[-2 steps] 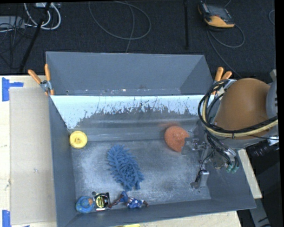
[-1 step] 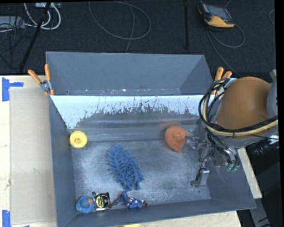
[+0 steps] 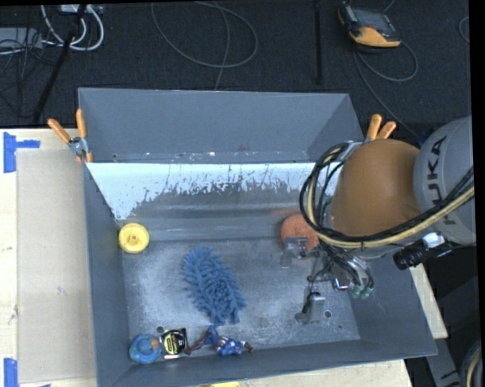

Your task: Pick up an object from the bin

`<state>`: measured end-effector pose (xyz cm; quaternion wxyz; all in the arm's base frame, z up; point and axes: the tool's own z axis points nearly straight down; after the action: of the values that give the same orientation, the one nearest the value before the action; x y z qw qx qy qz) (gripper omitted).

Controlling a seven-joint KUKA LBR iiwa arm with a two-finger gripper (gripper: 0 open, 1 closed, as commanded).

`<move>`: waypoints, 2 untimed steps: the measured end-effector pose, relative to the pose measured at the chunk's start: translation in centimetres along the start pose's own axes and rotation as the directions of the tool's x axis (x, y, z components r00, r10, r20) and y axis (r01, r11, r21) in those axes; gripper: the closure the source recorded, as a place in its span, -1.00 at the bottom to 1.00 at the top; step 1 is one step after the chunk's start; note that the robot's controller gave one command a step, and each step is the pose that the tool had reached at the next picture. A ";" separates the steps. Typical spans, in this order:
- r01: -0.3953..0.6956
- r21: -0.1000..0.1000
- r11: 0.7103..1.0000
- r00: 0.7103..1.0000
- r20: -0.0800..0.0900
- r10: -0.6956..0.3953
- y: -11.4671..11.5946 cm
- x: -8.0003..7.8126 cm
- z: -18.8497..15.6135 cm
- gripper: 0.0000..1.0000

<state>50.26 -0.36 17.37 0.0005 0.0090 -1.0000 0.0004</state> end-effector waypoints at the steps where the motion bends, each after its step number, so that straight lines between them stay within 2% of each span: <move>1: -0.067 -0.002 0.998 0.998 0.000 0.067 3.6 -2.8 -0.4 -1.00; 2: -0.041 -0.001 0.999 0.999 0.008 0.041 5.0 -4.2 4.4 -1.00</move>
Offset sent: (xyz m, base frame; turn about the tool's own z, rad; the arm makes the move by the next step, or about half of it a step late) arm 0.0465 0.0610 -0.0883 0.0131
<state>54.38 4.68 12.92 -0.0037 -0.0114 -0.9999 -0.0003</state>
